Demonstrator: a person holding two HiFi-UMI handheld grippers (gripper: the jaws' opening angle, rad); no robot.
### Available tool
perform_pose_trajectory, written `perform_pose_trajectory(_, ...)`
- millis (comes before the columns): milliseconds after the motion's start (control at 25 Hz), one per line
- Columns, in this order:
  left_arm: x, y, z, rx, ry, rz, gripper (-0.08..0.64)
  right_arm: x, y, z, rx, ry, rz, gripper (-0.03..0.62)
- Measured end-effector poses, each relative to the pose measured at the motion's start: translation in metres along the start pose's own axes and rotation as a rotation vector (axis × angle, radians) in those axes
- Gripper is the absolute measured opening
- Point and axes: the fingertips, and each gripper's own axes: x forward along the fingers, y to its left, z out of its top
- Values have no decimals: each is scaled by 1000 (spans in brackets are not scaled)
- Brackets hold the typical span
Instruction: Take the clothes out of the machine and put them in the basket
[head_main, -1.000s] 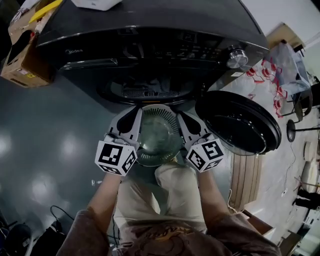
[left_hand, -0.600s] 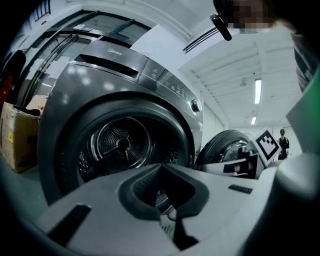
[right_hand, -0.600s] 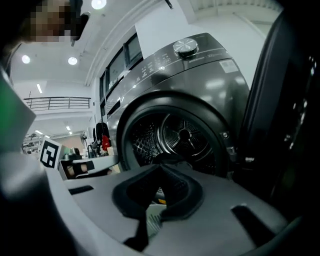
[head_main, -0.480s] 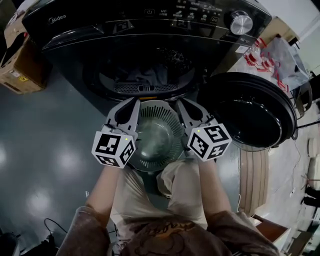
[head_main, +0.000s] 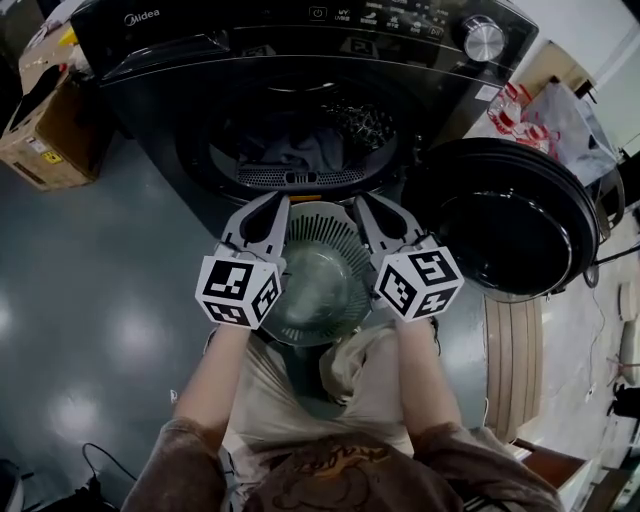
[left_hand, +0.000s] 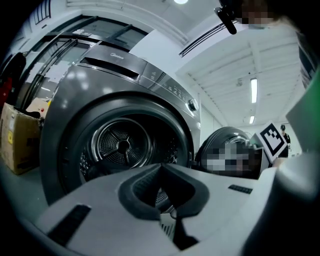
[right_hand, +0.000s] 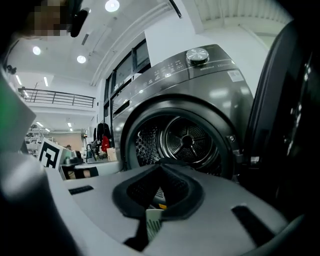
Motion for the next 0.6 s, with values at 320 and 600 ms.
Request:
perform_pose_trajectory(320,18,-1,-14,-3,28,-22,158,-2,8,-6,-2,8,5,-2)
perform_pose_trajectory(600,46,4,-34,-14,64,-34,401,0,7,-4,37,-7,19,-3)
